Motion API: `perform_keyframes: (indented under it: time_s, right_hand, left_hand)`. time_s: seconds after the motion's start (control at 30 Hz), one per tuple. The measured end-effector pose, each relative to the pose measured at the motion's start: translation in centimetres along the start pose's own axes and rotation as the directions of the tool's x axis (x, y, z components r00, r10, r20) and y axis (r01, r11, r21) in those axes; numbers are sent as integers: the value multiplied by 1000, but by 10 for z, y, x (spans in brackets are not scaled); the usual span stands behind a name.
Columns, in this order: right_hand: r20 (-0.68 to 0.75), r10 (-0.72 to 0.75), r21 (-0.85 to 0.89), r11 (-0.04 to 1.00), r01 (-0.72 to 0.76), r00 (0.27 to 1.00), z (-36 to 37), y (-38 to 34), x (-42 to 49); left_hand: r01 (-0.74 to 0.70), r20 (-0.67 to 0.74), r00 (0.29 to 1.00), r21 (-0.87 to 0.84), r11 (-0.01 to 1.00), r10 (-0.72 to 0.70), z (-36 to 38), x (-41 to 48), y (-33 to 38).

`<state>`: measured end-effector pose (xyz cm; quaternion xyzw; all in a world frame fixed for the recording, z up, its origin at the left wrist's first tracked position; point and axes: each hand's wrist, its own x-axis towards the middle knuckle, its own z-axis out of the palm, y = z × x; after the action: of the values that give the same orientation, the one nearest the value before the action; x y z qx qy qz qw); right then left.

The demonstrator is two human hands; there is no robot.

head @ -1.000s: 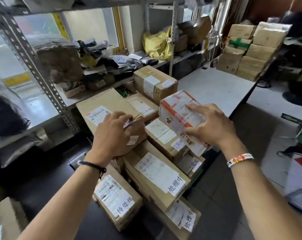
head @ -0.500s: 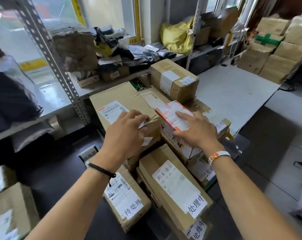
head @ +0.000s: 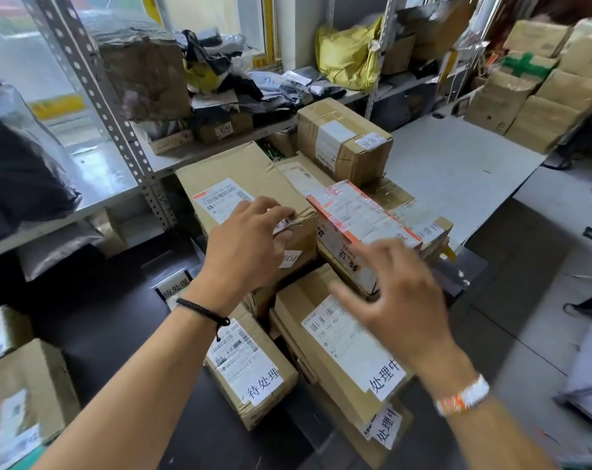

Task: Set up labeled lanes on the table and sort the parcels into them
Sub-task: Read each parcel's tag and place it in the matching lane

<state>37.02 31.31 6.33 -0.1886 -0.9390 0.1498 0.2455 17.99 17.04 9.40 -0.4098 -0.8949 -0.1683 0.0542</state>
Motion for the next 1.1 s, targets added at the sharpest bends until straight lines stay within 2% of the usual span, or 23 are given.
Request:
perform_keyframes:
  time_s: [0.07,0.13,0.27,0.4,0.57,0.73,1.03,1.1]
  right_hand:
    - [200,-16,-119,992,41,980,21,-15,-36]
    - [357,60,-233,972,27,932,42,-19,-58]
    - [423,111,-285,958,15,899,54,-15,-66]
    - [421,111,-237,971,-9,900,53,-11,-68]
    - [245,83,-145,988,-49,966,53,-11,-64]
    - [351,86,-201,980,-14,932,68,-18,-60]
    - [345,97,-166,985,-41,934,65,-17,-56]
    - [302,97,-136,989,-58,948,59,-19,-55]
  left_hand:
    - [-2,-1,1000,-11,1000,2,1,-1,1]
    - [0,4,1000,-26,1000,0,1,-2,1]
    - [-10,5,1000,-39,999,11,0,-1,-2]
    - [-21,3,1000,-39,999,21,1,0,-4]
    - [-29,8,1000,-51,998,30,-1,0,-4]
    - [-27,14,999,-60,998,28,-3,1,-4]
    - [-40,32,999,-39,998,41,-7,1,-4]
    - [-50,40,998,-55,997,52,-9,2,-5]
